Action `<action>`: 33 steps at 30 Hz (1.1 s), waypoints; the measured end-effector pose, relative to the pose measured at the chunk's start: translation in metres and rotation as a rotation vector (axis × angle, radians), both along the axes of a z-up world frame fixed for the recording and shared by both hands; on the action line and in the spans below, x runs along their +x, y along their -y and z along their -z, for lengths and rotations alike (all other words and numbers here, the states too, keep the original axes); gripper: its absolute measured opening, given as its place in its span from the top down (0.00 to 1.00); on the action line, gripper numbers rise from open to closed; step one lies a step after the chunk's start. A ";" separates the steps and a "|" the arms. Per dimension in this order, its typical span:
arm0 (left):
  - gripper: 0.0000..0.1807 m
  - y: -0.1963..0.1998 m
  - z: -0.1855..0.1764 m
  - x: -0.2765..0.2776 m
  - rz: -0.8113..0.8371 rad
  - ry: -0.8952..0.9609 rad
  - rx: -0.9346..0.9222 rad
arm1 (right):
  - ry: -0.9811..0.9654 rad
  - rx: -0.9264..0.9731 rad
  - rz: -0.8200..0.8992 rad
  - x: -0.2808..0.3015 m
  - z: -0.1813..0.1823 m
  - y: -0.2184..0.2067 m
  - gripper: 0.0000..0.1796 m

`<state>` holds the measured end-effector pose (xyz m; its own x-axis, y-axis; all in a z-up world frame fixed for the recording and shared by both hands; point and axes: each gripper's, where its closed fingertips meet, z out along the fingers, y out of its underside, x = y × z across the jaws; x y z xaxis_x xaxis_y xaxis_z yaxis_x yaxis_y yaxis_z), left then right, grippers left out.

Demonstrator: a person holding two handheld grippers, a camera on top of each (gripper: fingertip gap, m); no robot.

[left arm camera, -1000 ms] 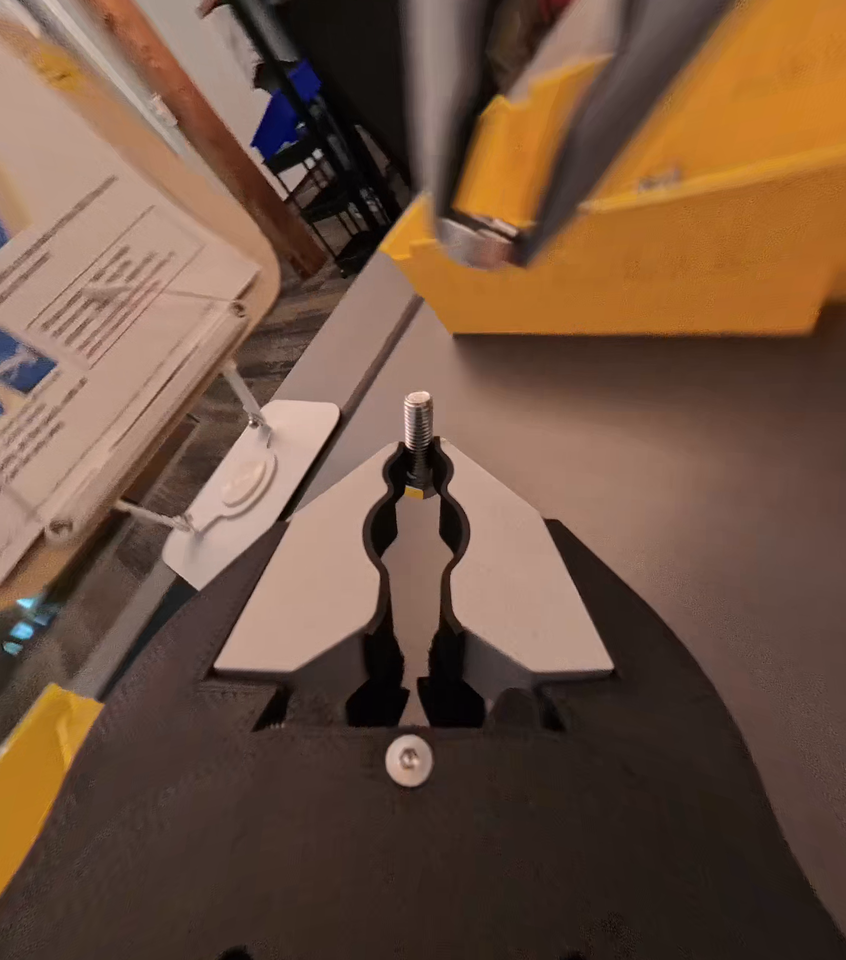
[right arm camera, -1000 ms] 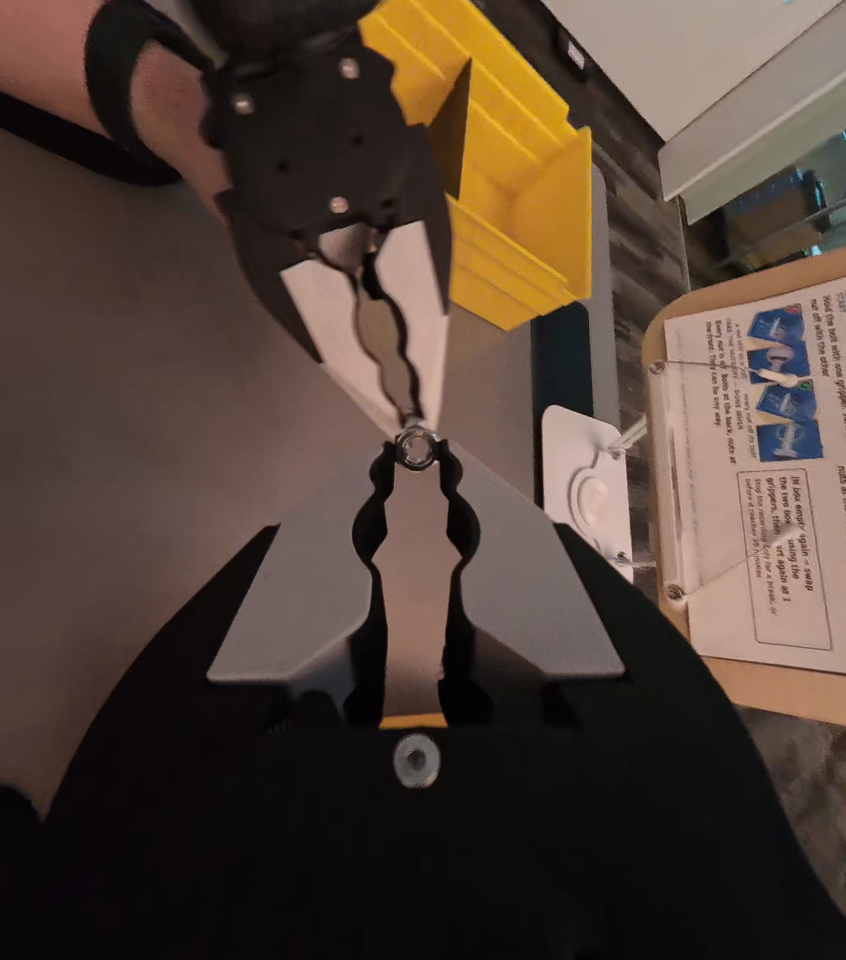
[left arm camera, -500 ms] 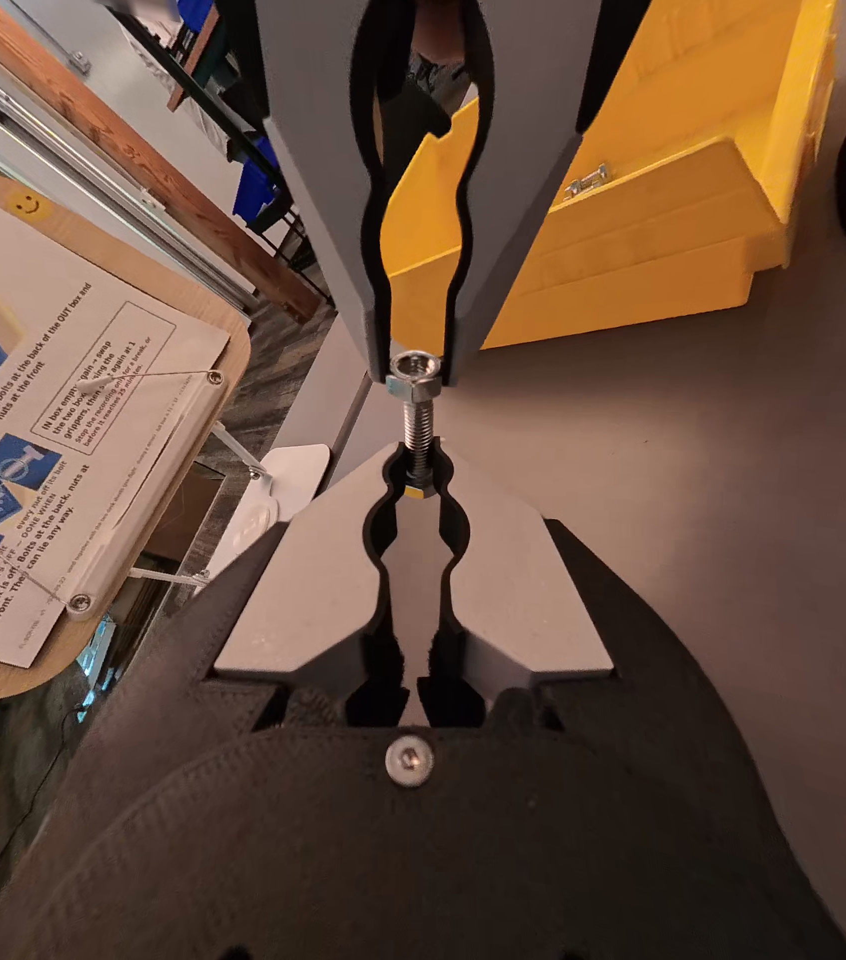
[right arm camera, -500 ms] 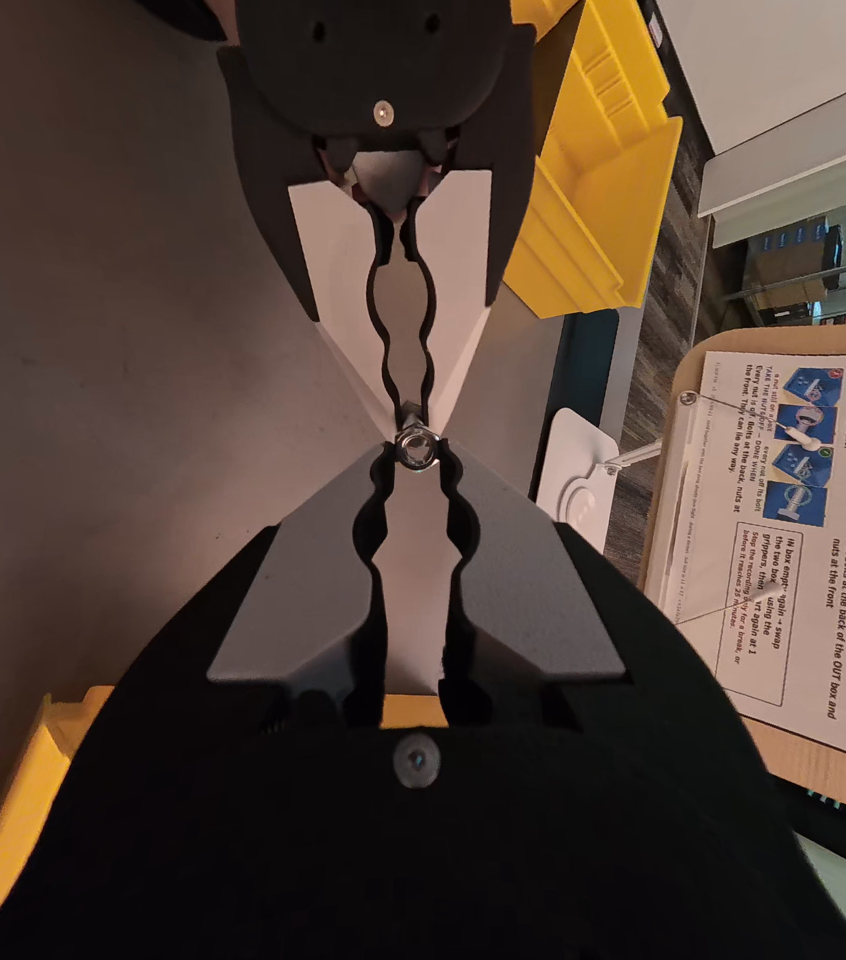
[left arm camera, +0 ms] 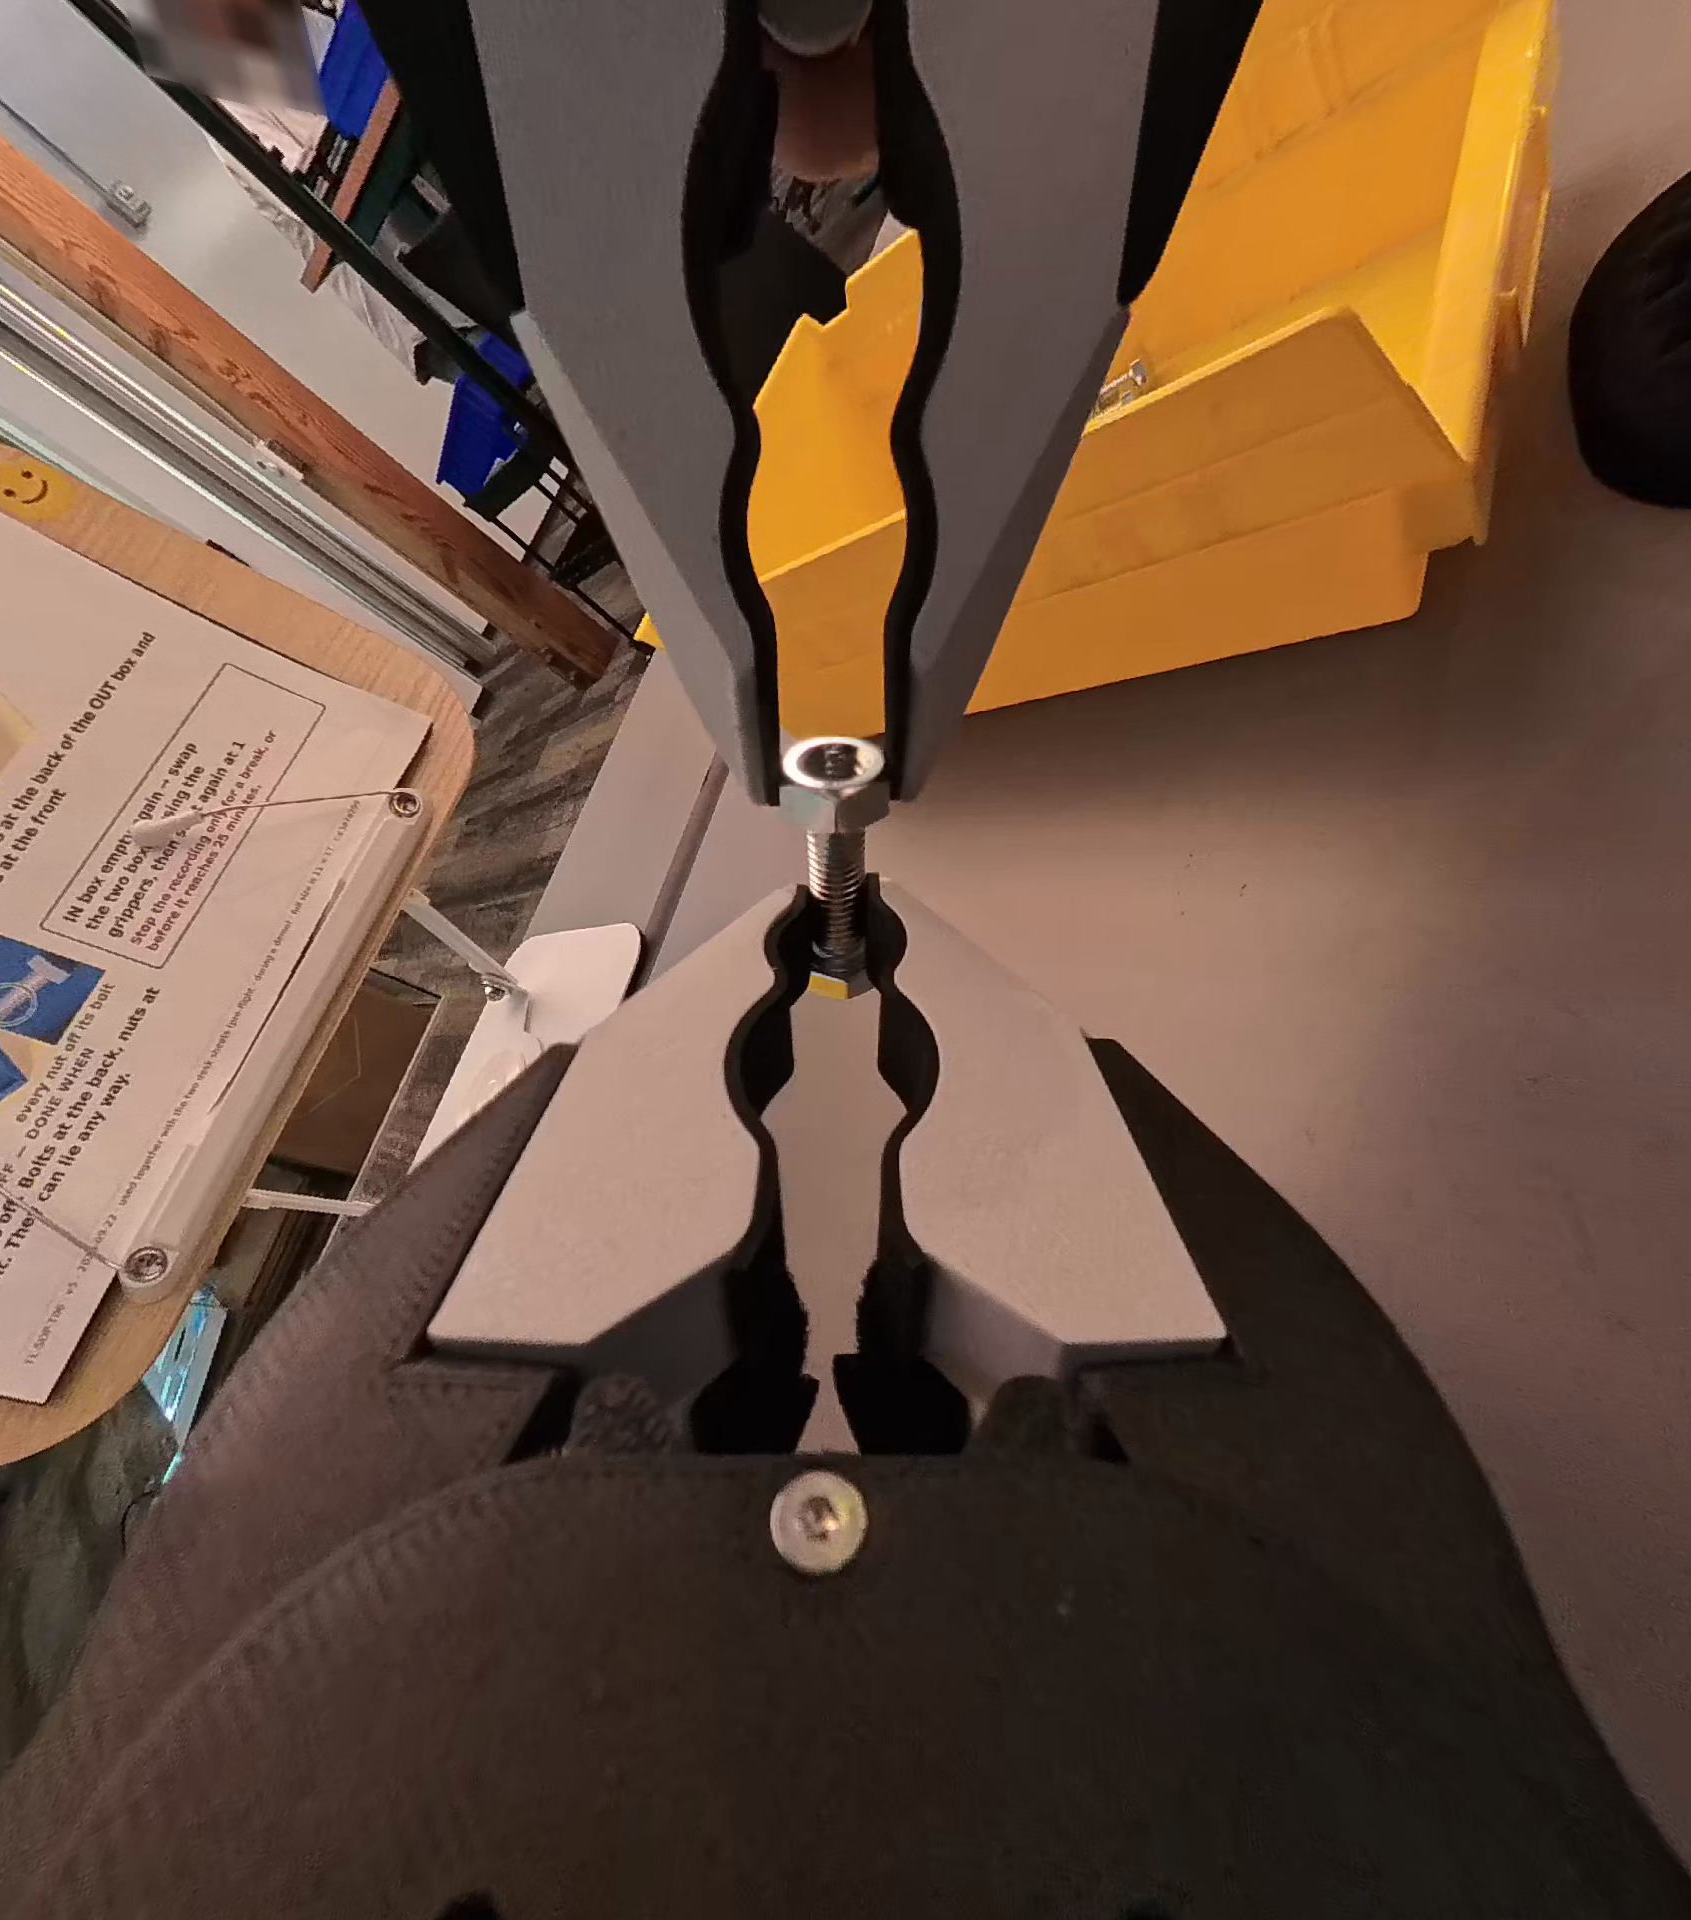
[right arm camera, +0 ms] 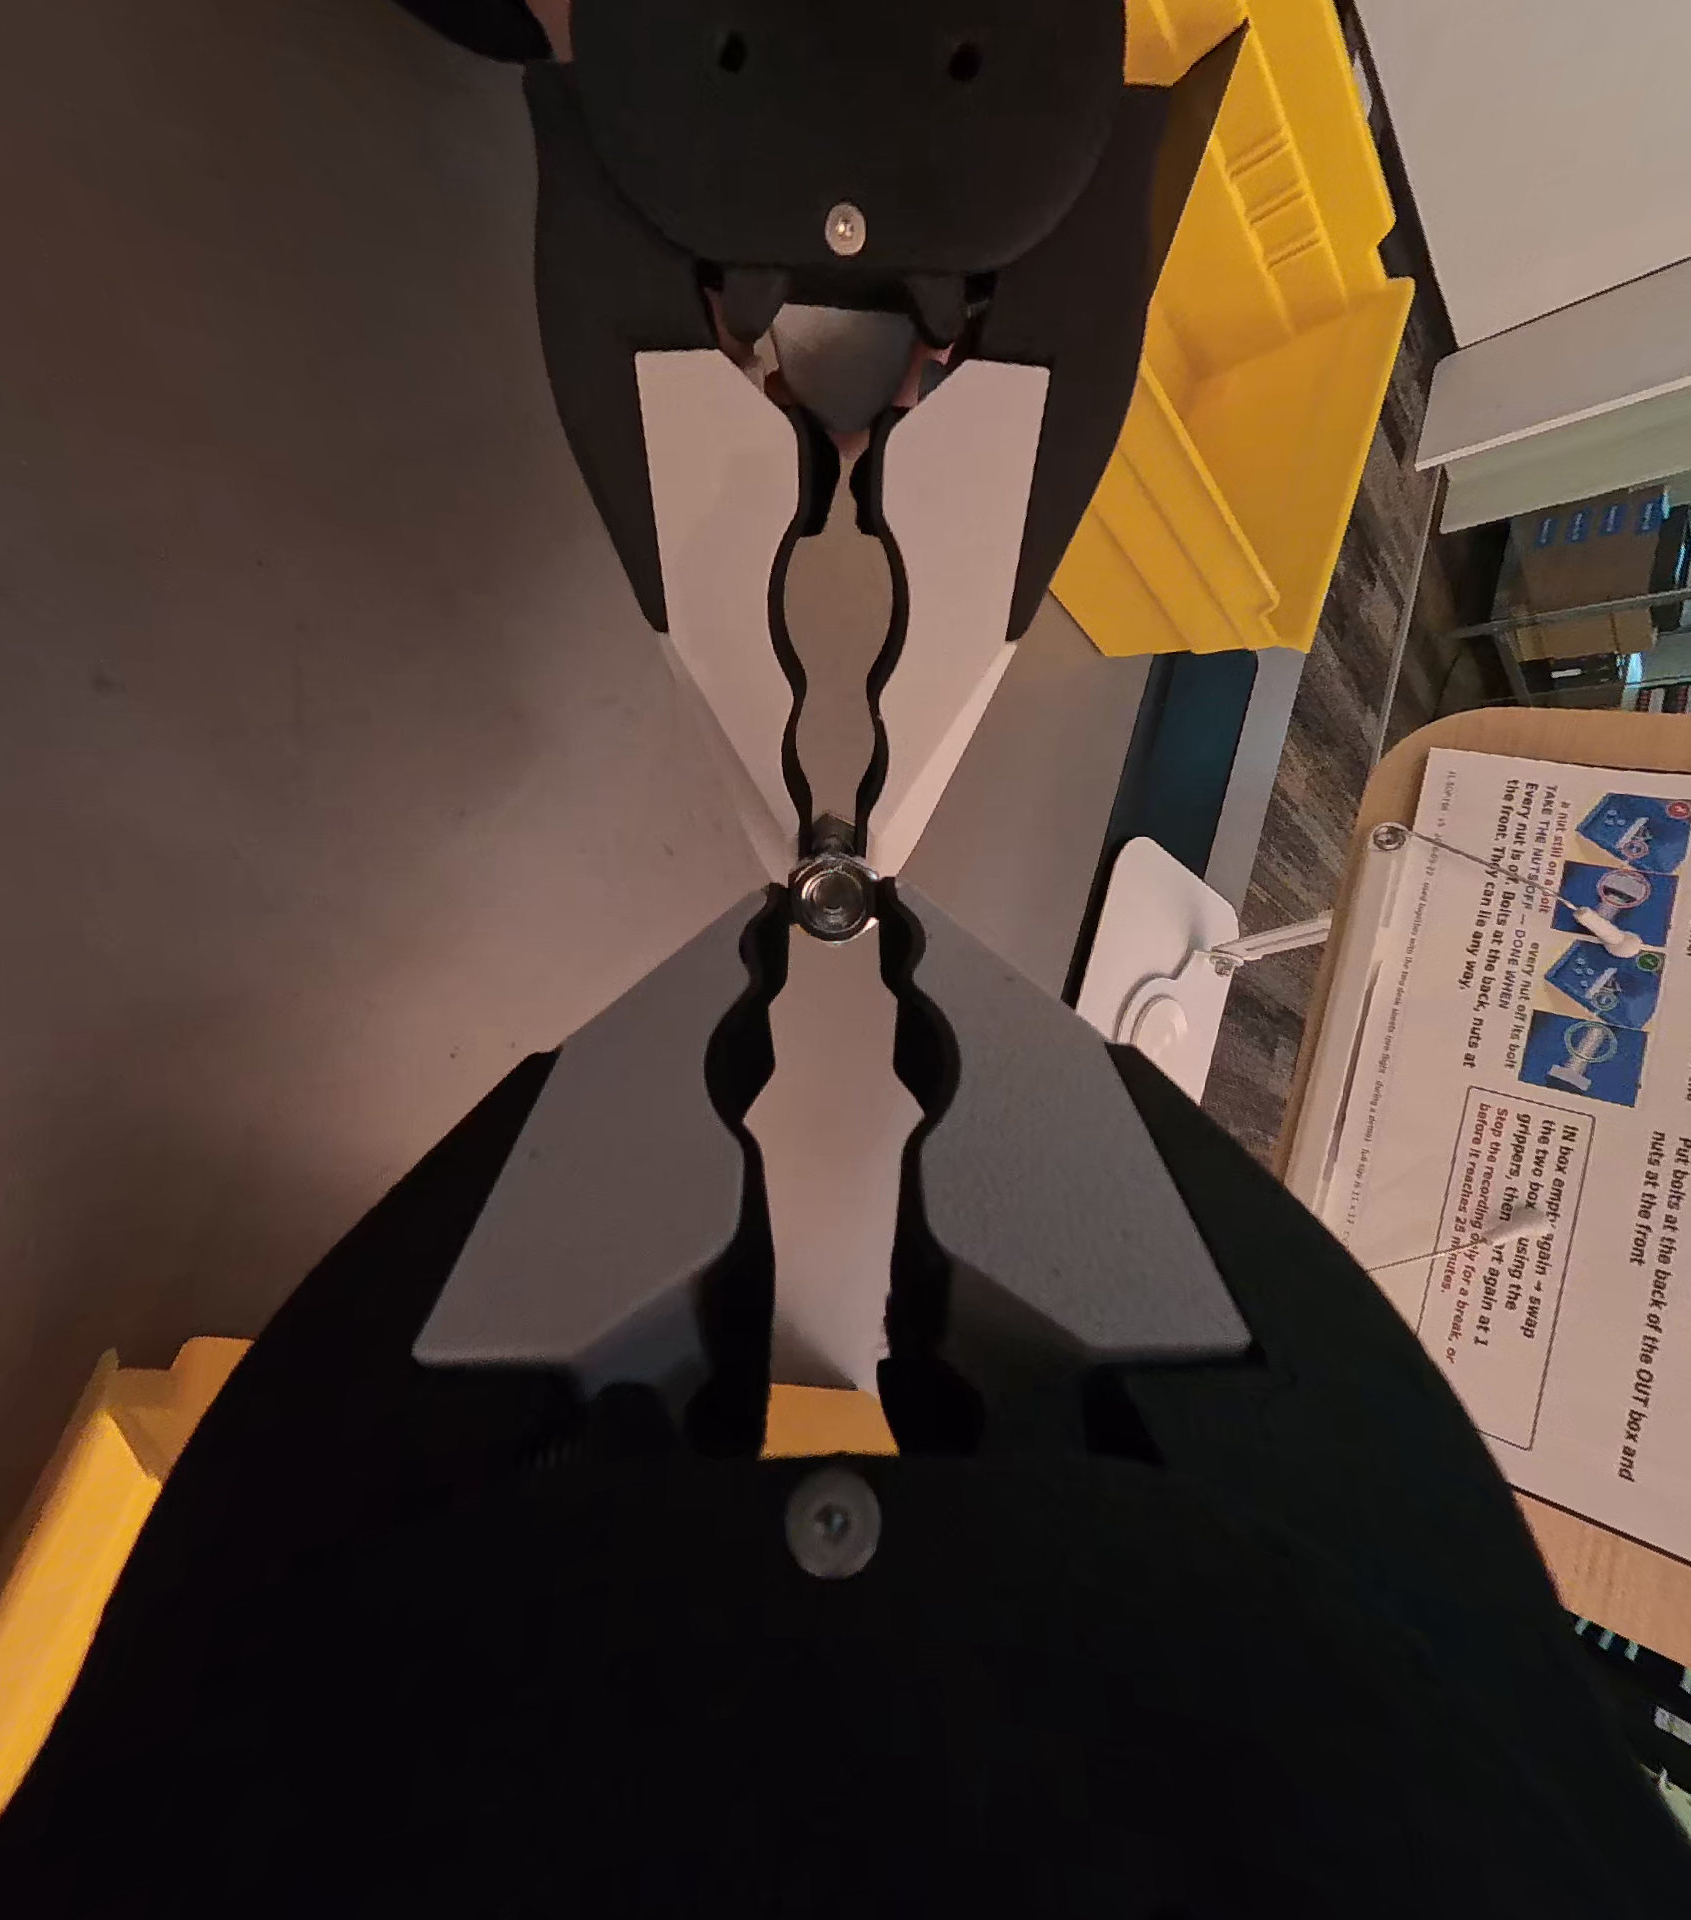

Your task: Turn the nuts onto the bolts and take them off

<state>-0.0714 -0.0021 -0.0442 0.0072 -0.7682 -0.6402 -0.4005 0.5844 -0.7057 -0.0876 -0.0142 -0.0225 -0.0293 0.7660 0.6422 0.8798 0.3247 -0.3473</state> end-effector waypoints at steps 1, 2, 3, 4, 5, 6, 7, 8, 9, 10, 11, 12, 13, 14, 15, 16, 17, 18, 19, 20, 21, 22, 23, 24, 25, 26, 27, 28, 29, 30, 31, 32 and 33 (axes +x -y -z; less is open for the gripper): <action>0.96 0.001 -0.001 0.000 0.004 0.003 -0.004 | -0.005 -0.002 -0.003 0.000 -0.001 0.001 0.91; 0.96 0.002 -0.001 -0.001 0.012 0.006 -0.009 | -0.011 -0.005 -0.007 -0.001 -0.001 0.002 0.91; 0.96 0.003 -0.002 -0.001 0.023 0.009 -0.017 | -0.015 -0.008 -0.014 -0.001 -0.002 0.003 0.91; 0.96 0.005 -0.002 -0.001 0.037 0.012 -0.027 | -0.021 -0.009 -0.023 -0.002 -0.003 0.005 0.91; 0.96 0.007 -0.003 -0.001 0.048 0.016 -0.037 | -0.026 -0.010 -0.027 -0.003 -0.004 0.006 0.91; 0.96 0.007 -0.004 -0.001 0.050 0.021 -0.042 | -0.030 -0.008 -0.022 -0.003 -0.005 0.005 0.91; 0.96 0.007 -0.005 -0.001 0.047 0.024 -0.043 | -0.031 -0.008 -0.014 -0.003 -0.005 0.005 0.91; 0.96 0.006 -0.005 -0.001 0.043 0.022 -0.042 | -0.029 -0.013 -0.006 -0.002 -0.005 0.004 0.91; 0.96 0.006 -0.005 -0.001 0.038 0.016 -0.038 | -0.027 -0.018 0.004 -0.002 -0.004 0.004 0.91; 0.96 0.005 -0.004 -0.001 0.031 0.011 -0.032 | -0.024 -0.025 0.017 -0.001 -0.002 0.003 0.91; 0.96 0.004 -0.002 -0.001 0.025 0.005 -0.026 | -0.021 -0.034 0.030 -0.001 -0.001 0.002 0.91; 0.96 0.003 -0.001 -0.001 0.017 -0.001 -0.022 | -0.023 -0.042 0.043 -0.001 0.000 0.001 0.91; 0.96 0.002 -0.001 -0.001 0.007 -0.006 -0.018 | -0.026 -0.049 0.060 -0.001 0.001 -0.001 0.91; 0.96 0.000 0.000 -0.001 -0.003 -0.010 -0.013 | -0.028 -0.059 0.076 0.000 0.001 -0.002 0.91; 0.96 -0.001 0.000 -0.001 -0.010 -0.014 -0.008 | -0.027 -0.066 0.091 0.000 0.002 -0.003 0.91; 0.96 -0.002 0.000 -0.001 -0.019 -0.018 -0.001 | -0.027 -0.068 0.102 0.000 0.003 -0.005 0.91; 0.96 -0.004 0.001 -0.002 -0.026 -0.023 0.004 | -0.023 -0.067 0.106 0.000 0.004 -0.005 0.91; 0.96 -0.004 0.002 -0.001 -0.029 -0.029 0.004 | -0.013 -0.065 0.104 0.000 0.005 -0.005 0.91; 0.96 -0.004 0.003 -0.001 -0.029 -0.035 0.003 | -0.001 -0.058 0.099 0.001 0.006 -0.005 0.91; 0.96 -0.004 0.004 -0.001 -0.028 -0.041 0.003 | 0.014 -0.049 0.094 0.001 0.007 -0.006 0.91; 0.96 -0.004 0.005 -0.001 -0.030 -0.047 0.003 | 0.029 -0.040 0.092 0.002 0.008 -0.006 0.91; 0.96 -0.005 0.006 -0.001 -0.033 -0.053 0.004 | 0.042 -0.033 0.094 0.002 0.009 -0.006 0.91; 0.96 -0.005 0.007 -0.001 -0.036 -0.060 0.003 | 0.053 -0.029 0.095 0.003 0.010 -0.006 0.91; 0.96 -0.005 0.008 0.000 -0.037 -0.067 0.001 | 0.065 -0.025 0.095 0.003 0.011 -0.007 0.91; 0.96 -0.005 0.010 -0.001 -0.037 -0.074 0.000 | 0.077 -0.021 0.093 0.003 0.012 -0.007 0.91; 0.96 -0.005 0.011 -0.001 -0.036 -0.082 -0.001 | 0.090 -0.017 0.090 0.003 0.013 -0.006 0.91; 0.96 -0.005 0.013 -0.001 -0.033 -0.091 -0.004 | 0.104 -0.013 0.085 0.003 0.015 -0.006 0.91; 0.96 -0.004 0.014 -0.001 -0.030 -0.100 -0.008 | 0.117 -0.008 0.081 0.003 0.016 -0.006 0.91; 0.96 -0.004 0.016 -0.001 -0.028 -0.107 -0.013 | 0.131 -0.002 0.077 0.004 0.017 -0.006 0.91; 0.96 -0.004 0.017 -0.001 -0.026 -0.115 -0.018 | 0.142 0.003 0.072 0.004 0.018 -0.005 0.91; 0.96 -0.003 0.018 -0.001 -0.023 -0.120 -0.023 | 0.151 0.008 0.069 0.004 0.019 -0.005 0.91; 0.96 -0.003 0.019 -0.001 -0.020 -0.125 -0.030 | 0.159 0.011 0.069 0.004 0.020 -0.005 0.91; 0.96 -0.003 0.019 -0.001 -0.018 -0.129 -0.040 | 0.166 0.013 0.071 0.004 0.020 -0.005 0.91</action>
